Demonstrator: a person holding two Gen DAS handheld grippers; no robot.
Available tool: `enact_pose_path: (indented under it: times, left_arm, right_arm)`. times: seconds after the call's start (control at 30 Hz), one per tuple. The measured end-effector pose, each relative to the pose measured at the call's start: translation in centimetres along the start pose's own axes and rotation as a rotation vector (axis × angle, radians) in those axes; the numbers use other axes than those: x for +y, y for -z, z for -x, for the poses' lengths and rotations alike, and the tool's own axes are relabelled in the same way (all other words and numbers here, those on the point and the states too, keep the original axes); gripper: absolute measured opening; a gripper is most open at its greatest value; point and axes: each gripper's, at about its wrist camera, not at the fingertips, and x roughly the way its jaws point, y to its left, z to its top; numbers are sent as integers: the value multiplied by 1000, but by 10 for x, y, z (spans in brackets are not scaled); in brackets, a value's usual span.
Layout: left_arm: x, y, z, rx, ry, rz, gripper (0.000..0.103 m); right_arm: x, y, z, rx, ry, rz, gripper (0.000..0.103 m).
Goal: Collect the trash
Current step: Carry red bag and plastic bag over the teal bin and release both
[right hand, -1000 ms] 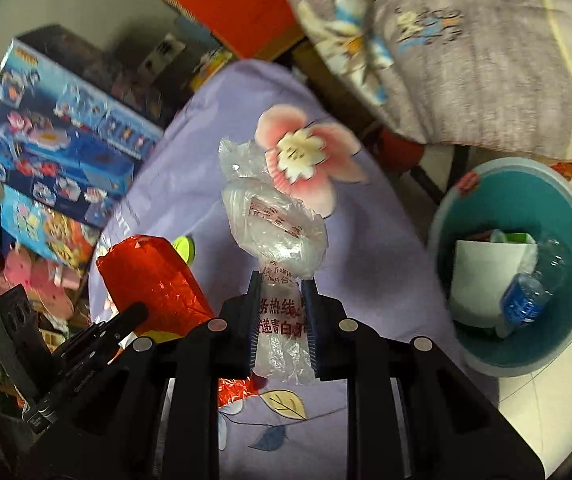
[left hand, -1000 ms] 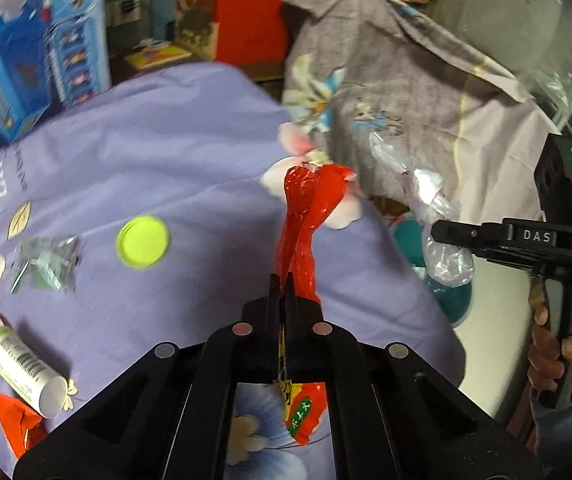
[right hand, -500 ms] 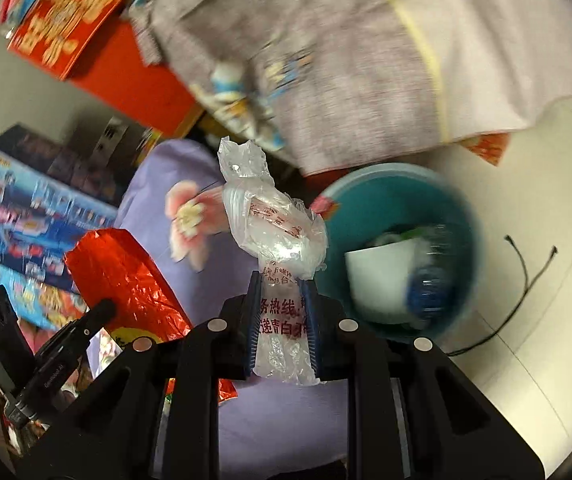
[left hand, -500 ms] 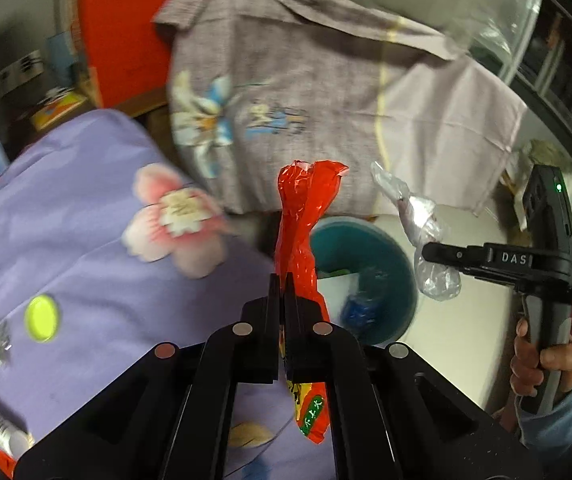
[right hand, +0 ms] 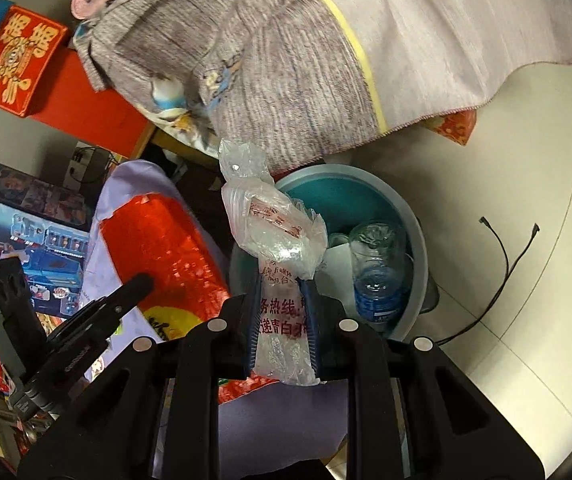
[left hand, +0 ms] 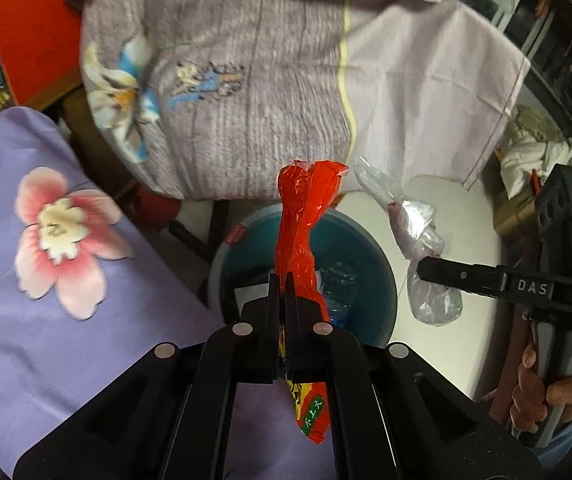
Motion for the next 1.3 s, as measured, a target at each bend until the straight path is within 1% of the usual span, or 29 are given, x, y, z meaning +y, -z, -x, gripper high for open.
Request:
enact_pose_path:
  times: [0.1,0.2,0.27,0.3,0.33,0.37,0.43,0.47,0.5,0.53,0.57,0.6,0.63,0.67,0.7,0.73,0.8,0.83,1.0,1.07,1.13,1.3]
  left_arm:
    - [-6,-5,-18,27,7,-4,3]
    - [-6,-7,-29,54,0,-1,6]
    - [-4,-5,-33,60,-3,1,24]
    - [-3,-4,-34,59,-15,1,31]
    - [-2,-2,-34,58,-25,4,47]
    - [-1,-1,-33,54,-29,7,56]
    - [2,2,-30,45,-35,10,62]
    - [4,3,-29,48,-37,11,67]
    - [6,4,-28,51,-34,15,69]
    - [8,7,-26,51,-29,22,74]
    - [9,8,-25,50,-29,26,80]
    - [11,10,-23,48,-29,30,84]
    - [13,13,-21,46,-27,33,87]
    - [14,15,-19,45,-26,33,88]
    - [15,17,-17,46,-24,32,89]
    - [16,19,-16,49,-21,33,91]
    - [18,22,-13,52,-12,34,92]
    - [19,24,-12,51,-13,36,93]
    - [24,30,-7,55,-12,49,94]
    - [25,32,-6,60,-6,53,94]
    - [26,34,-3,56,-7,55,94]
    - [27,38,8,42,-4,60,94]
  right_arm:
    - [-6,-3,-3,4,11,-14,19]
    - [-13,-4,-6,11,25,-25,19]
    - [-16,-4,-9,18,34,-29,19]
    - [-17,-5,-11,21,37,-31,19]
    - [-18,-5,-12,24,38,-32,19]
    - [-18,-5,-14,28,40,-33,19]
    - [-17,-6,-16,32,43,-31,19]
    - [-15,-6,-19,35,44,-28,19]
    - [-14,-7,-19,38,43,-25,20]
    - [-13,-7,-21,40,44,-23,20]
    - [-11,-8,-23,42,45,-20,21]
    - [-9,-8,-25,43,48,-17,23]
    - [-6,-9,-27,44,51,-13,26]
    - [-3,-10,-30,45,51,-13,31]
    - [-2,-11,-33,48,49,-16,47]
    - [1,-13,-37,46,43,-30,59]
    - [2,-13,-38,43,42,-29,62]
    - [7,-13,-40,48,45,-18,64]
    - [16,-11,-39,40,77,0,73]
    - [20,-9,-37,35,102,14,74]
    - [22,-7,-37,39,109,17,76]
    - [31,0,-35,55,128,25,76]
